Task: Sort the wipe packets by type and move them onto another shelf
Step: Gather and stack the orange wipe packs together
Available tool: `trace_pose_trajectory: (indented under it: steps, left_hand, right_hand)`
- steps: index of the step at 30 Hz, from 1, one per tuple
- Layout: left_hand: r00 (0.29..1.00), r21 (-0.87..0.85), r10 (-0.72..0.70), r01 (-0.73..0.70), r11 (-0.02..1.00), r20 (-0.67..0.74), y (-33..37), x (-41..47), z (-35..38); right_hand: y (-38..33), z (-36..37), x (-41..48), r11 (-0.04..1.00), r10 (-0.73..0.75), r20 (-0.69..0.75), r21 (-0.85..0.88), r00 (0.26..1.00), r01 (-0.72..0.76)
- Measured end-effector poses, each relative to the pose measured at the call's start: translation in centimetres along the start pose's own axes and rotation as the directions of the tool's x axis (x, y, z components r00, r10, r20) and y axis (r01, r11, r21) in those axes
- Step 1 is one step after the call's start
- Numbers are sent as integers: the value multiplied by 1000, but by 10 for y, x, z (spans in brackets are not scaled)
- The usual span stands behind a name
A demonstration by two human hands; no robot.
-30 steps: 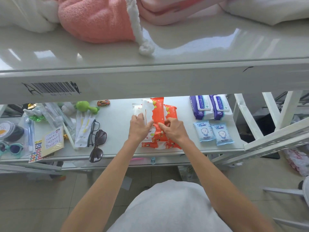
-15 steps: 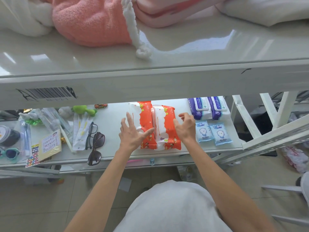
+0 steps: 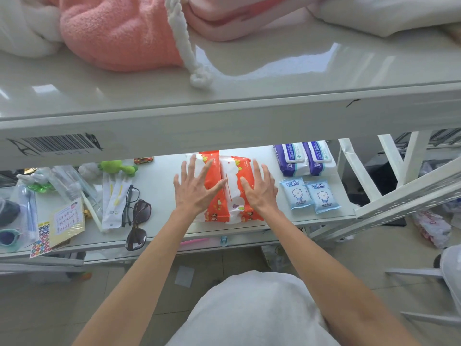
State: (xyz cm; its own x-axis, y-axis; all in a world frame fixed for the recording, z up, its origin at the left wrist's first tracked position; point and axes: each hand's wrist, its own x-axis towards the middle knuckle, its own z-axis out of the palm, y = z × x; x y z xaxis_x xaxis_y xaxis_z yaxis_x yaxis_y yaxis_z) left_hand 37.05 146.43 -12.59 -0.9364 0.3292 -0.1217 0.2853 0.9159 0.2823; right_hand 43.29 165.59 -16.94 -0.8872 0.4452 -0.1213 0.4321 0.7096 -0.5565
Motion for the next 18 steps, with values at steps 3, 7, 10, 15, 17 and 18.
trace_pose_trajectory:
  steps: [3,7,10,15,17,18]
  left_hand:
    - [999,37,32,-31,999,-32,5,-3,17]
    - [1000,36,12,-12,999,-3,4,0,19]
    - [999,53,9,-10,999,34,8,-2,18]
    - [994,-101,7,4,995,109,-1,4,9]
    - [988,-409,-154,137,902,-9,-13,0,7]
    - [955,-557,-295,240,795,-9,-20,-2,8]
  right_hand:
    - [-17,13,-6,936,-282,-26,-226,959,269]
    - [-20,29,-7,918,-252,86,-293,964,266]
    - [-23,28,-11,924,-221,58,-306,974,228]
    - [-18,17,-4,979,-163,50,-116,985,168]
    - [-7,2,0,986,64,-69,158,996,-52]
    - [1,-4,4,943,205,-50,277,978,-183]
